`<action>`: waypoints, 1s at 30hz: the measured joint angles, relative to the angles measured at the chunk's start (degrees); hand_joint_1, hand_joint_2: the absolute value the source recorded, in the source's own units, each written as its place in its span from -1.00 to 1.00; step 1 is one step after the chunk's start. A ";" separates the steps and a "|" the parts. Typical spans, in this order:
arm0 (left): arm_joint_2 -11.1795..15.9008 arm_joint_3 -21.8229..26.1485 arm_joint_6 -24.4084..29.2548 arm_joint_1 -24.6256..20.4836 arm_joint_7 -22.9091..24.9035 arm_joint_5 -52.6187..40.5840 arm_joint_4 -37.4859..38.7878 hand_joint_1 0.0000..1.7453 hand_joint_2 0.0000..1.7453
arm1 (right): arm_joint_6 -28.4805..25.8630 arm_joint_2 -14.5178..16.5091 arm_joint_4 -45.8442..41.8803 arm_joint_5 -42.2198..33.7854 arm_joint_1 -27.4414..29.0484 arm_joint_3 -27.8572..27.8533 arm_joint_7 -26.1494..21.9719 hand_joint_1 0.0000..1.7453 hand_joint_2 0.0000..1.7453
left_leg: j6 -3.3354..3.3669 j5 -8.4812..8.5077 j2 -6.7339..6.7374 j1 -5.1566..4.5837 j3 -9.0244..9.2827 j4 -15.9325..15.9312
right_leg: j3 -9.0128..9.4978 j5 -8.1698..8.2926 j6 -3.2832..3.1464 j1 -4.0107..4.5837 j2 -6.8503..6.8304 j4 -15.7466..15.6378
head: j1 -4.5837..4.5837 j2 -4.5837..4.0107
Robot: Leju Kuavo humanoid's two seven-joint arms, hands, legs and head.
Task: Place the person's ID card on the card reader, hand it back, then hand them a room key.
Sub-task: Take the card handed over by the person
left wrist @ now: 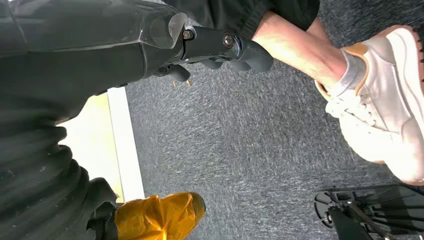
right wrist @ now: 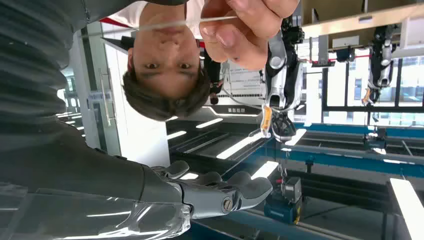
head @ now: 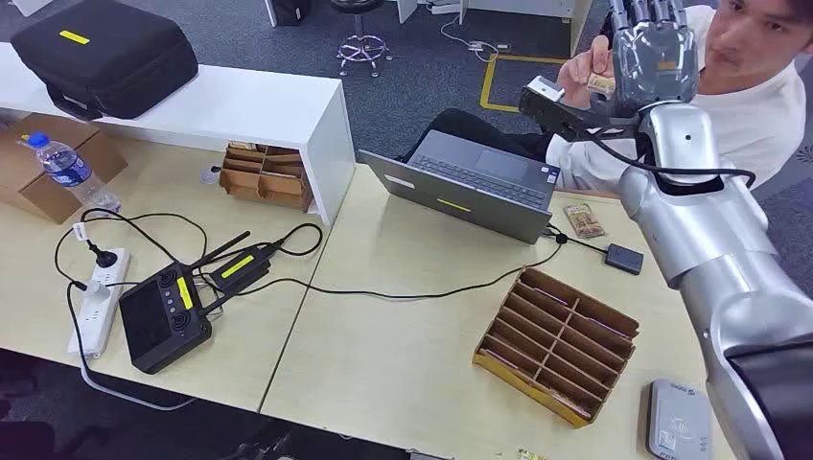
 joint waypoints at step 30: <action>-0.32 -0.38 0.87 -0.13 -0.48 -0.20 0.00 -1.00 1.00 | -6.32 0.75 1.57 -0.45 0.75 -1.09 -11.02 1.00 1.00 | -0.01 -0.01 0.03 0.00 -0.05 0.02 | -0.06 0.00 0.00 0.00 0.04 0.00 | -0.01 0.00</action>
